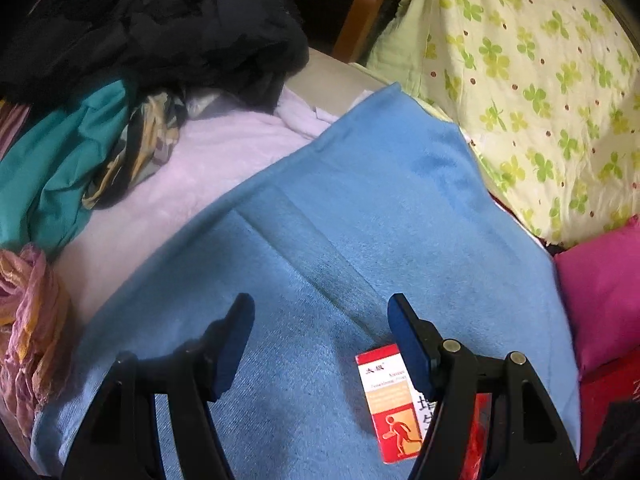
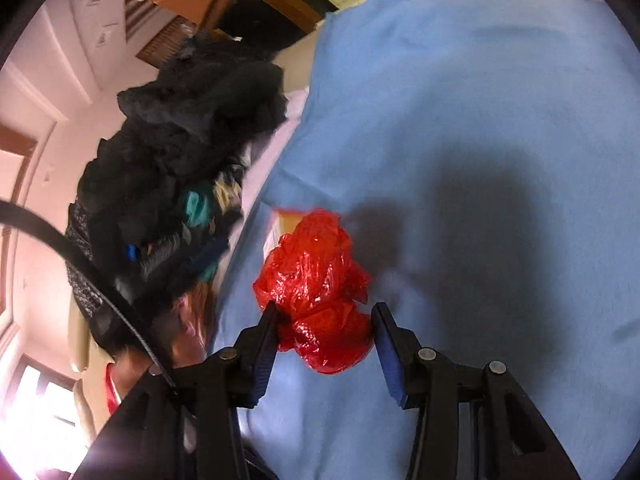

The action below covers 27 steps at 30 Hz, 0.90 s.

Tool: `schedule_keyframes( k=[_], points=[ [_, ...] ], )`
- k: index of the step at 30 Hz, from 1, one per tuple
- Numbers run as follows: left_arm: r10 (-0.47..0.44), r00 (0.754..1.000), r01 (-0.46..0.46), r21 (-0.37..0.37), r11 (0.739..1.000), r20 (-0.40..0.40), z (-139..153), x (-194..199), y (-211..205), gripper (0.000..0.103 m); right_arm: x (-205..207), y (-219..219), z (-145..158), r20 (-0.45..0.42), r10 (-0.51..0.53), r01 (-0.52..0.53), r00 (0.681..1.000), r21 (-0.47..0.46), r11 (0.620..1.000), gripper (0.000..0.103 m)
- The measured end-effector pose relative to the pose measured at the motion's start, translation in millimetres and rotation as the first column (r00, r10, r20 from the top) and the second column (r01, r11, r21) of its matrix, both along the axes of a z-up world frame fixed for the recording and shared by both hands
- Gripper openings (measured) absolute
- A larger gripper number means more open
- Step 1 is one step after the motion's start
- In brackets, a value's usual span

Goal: Collect trash
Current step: 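Grasp the white-orange medicine box with the left tool and lift it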

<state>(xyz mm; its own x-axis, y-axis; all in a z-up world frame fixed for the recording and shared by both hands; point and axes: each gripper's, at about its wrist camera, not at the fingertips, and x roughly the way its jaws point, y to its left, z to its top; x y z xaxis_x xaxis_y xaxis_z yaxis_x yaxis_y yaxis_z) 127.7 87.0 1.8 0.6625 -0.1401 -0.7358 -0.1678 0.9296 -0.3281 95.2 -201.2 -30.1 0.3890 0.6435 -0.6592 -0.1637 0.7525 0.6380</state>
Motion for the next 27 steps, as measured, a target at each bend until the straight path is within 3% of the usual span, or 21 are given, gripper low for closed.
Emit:
schedule_keyframes(
  k=[2,7,11,15,19,27],
  points=[
    [-0.013,1.0,0.013,-0.016,1.0,-0.001,-0.1,-3.1,-0.8,0.07,-25.8,-3.8,2.9,0.008,-0.064,0.064,0.998,-0.093,0.994,0.049],
    [-0.105,0.994,0.105,-0.028,0.994,-0.01,-6.6,-5.2,-26.5,0.07,-87.1,-30.5,7.5,0.054,-0.219,0.224,0.974,-0.105,0.969,0.049],
    [-0.192,0.981,0.191,-0.044,0.981,-0.023,-12.4,-5.3,-56.1,0.07,-111.3,-35.9,-0.6,0.043,-0.294,0.297,0.955,-0.131,0.946,0.049],
    [-0.177,0.983,0.174,-0.06,0.983,-0.049,-18.3,-5.4,-68.9,0.07,-117.7,-39.9,-2.0,0.062,-0.306,0.312,0.95,-0.208,0.927,0.049],
    [-0.155,0.986,0.15,-0.088,0.985,-0.062,-23.4,-4.2,-76.5,0.07,-123.3,-50.5,-1.2,0.077,-0.314,0.324,0.946,-0.215,0.921,0.049],
    [-0.116,0.99,0.115,-0.027,0.993,-0.084,-32.1,0.2,-103.6,0.07,-129.3,-57.8,-4.9,0.09,-0.303,0.316,0.949,-0.231,0.92,0.049]
  ],
)
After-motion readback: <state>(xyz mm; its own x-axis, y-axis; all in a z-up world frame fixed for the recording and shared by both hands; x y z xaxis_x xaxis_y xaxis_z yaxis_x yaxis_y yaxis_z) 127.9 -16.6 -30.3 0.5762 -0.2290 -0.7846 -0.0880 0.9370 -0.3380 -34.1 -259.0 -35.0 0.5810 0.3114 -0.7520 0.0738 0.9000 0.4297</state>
